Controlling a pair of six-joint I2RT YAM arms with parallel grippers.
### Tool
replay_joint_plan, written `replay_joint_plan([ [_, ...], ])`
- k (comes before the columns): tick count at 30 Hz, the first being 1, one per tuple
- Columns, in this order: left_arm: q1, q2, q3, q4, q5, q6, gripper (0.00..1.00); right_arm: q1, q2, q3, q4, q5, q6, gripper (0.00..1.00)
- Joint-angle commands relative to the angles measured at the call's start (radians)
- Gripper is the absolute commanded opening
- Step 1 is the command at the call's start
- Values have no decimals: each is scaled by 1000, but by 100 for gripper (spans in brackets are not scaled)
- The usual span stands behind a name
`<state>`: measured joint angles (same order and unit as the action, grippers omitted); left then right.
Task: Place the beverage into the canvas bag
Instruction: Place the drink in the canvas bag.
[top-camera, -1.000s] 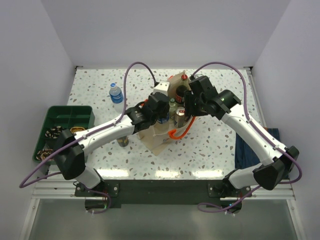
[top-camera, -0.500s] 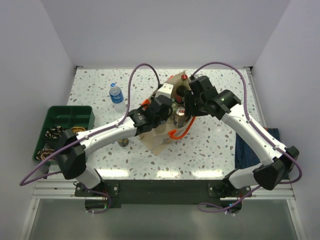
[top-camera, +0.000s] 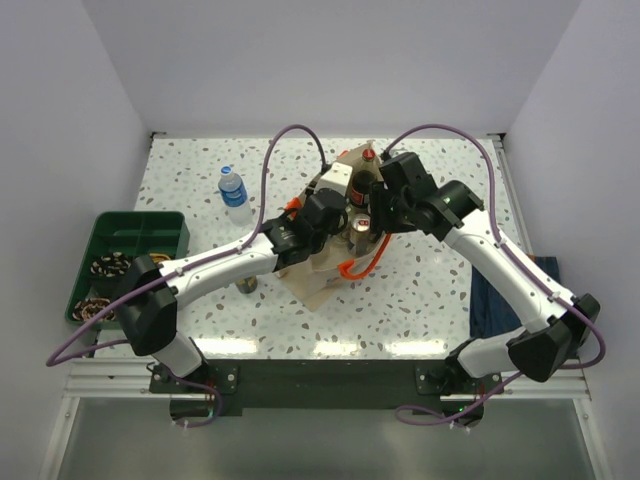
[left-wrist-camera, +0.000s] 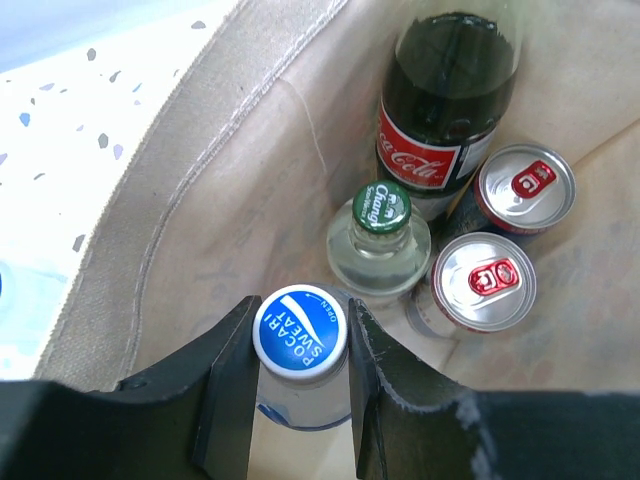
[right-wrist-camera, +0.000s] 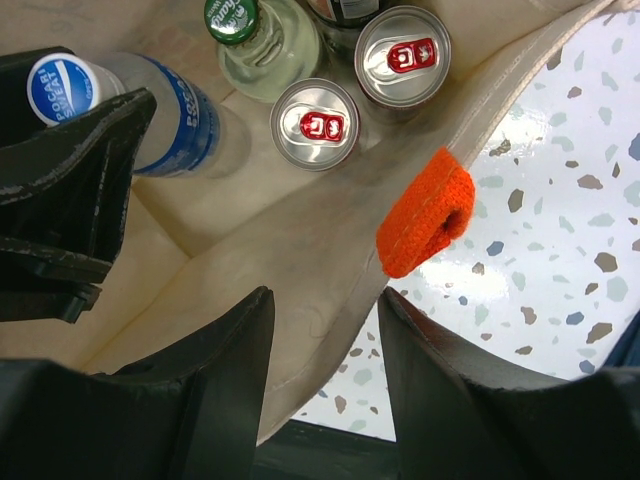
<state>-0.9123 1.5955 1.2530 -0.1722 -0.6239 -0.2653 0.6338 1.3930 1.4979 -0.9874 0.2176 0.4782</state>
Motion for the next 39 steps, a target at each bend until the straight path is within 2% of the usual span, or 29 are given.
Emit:
replay_joint_plan([
  [1, 4, -20, 40, 172, -120, 98, 0, -2, -35, -1, 7, 11, 7, 50],
  [19, 6, 21, 3, 327, -131, 107, 0, -2, -28, 9, 0, 12, 3, 50],
  [27, 7, 21, -13, 292, -155, 72, 0, -2, -29, 4, -4, 11, 3, 50],
  [39, 9, -43, -109, 188, -151, -57, 0, -2, -25, 2, 4, 6, 2, 50],
])
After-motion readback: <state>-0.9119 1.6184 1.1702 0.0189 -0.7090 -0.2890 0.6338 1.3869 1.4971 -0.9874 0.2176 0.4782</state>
